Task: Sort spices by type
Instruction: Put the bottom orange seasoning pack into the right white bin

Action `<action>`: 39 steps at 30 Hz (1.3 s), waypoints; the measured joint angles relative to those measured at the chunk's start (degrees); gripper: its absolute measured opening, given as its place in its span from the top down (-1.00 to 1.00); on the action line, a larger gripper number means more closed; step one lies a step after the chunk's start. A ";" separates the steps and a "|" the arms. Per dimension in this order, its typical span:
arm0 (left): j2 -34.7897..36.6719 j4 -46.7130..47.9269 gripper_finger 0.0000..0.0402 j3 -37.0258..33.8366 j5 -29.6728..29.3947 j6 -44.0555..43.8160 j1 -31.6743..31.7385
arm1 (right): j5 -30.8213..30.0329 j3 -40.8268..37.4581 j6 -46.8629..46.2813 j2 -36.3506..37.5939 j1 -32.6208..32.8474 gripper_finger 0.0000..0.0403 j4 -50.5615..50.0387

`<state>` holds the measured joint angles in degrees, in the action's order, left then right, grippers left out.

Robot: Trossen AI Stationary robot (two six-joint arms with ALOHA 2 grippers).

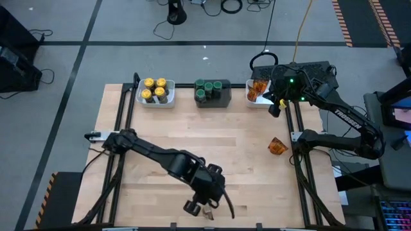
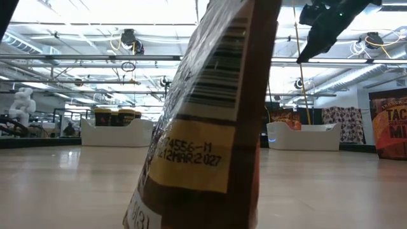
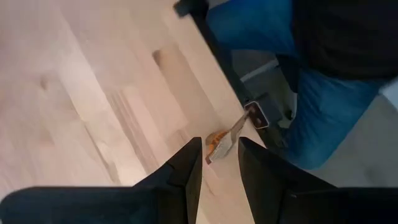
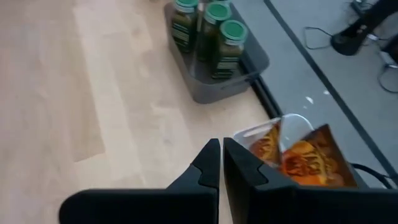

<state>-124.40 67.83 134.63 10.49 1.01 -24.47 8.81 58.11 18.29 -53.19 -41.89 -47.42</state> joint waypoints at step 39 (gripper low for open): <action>-11.12 -0.28 0.46 0.00 1.73 14.78 -2.30 | 3.68 0.00 -3.70 0.02 0.02 1.00 -2.23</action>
<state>-135.52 67.55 134.63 12.22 15.79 -26.76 12.49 58.11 14.59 -53.17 -41.87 -49.65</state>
